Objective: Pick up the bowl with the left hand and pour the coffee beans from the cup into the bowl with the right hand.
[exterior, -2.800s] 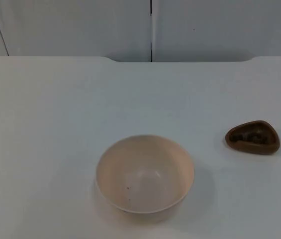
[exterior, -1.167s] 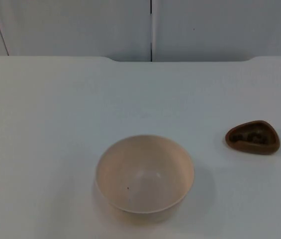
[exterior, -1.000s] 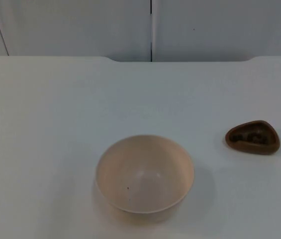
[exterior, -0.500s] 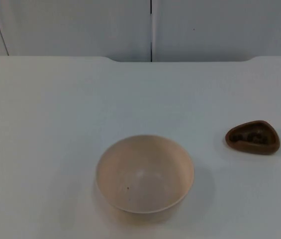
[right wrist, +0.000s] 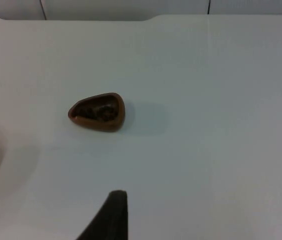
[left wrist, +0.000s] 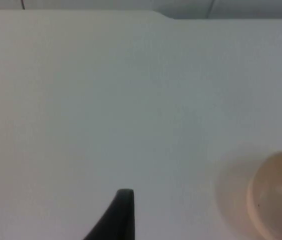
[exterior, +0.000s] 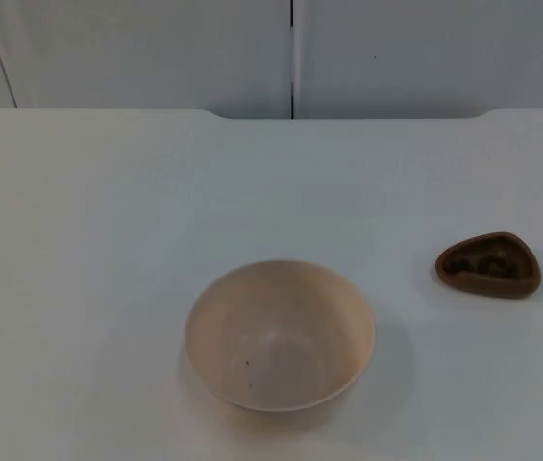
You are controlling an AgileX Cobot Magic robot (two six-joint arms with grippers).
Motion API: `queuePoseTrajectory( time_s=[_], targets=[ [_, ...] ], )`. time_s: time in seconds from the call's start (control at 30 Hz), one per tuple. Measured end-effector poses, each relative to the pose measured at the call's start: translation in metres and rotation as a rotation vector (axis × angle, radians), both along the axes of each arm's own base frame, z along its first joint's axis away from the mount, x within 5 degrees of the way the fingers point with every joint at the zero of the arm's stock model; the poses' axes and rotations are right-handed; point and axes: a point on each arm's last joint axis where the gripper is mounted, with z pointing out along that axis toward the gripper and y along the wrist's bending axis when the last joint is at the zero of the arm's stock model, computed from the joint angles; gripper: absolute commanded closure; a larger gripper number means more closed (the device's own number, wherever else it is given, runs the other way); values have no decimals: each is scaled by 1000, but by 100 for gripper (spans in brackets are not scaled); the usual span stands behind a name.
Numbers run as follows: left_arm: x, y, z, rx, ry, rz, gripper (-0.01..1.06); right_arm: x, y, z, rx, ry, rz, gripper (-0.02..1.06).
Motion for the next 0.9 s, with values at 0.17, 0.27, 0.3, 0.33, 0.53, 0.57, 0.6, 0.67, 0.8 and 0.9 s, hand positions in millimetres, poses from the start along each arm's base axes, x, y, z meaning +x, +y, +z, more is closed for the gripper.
queuePoseTrajectory(
  time_s=[0.17,0.27,0.3,0.33,0.53,0.57,0.6,0.67,0.8,0.9],
  targets=[
    [19,-5,-5,-26,62,-46,0,0,0,0,0,0,0,-1],
    [26,-7,-6,-42,76,-66,0,0,0,0,0,0,0,-1],
    [29,-8,-6,-47,80,-76,0,0,0,0,0,0,0,-1],
    [32,-9,-6,-55,85,-86,0,0,0,0,0,0,0,-1],
    [41,-11,-11,-66,110,-110,0,0,0,0,0,0,0,-1],
    [43,-11,-13,-64,118,-112,0,0,0,0,0,0,0,-1],
    [45,-11,-14,-64,125,-111,0,0,0,0,0,0,0,-1],
    [47,-11,-16,-65,136,-111,0,0,0,0,0,0,0,-1],
    [54,-12,-23,-72,171,-111,0,0,0,0,0,0,0,-1],
    [57,-16,-27,-71,192,-132,0,0,0,0,0,0,0,-1]
  ],
)
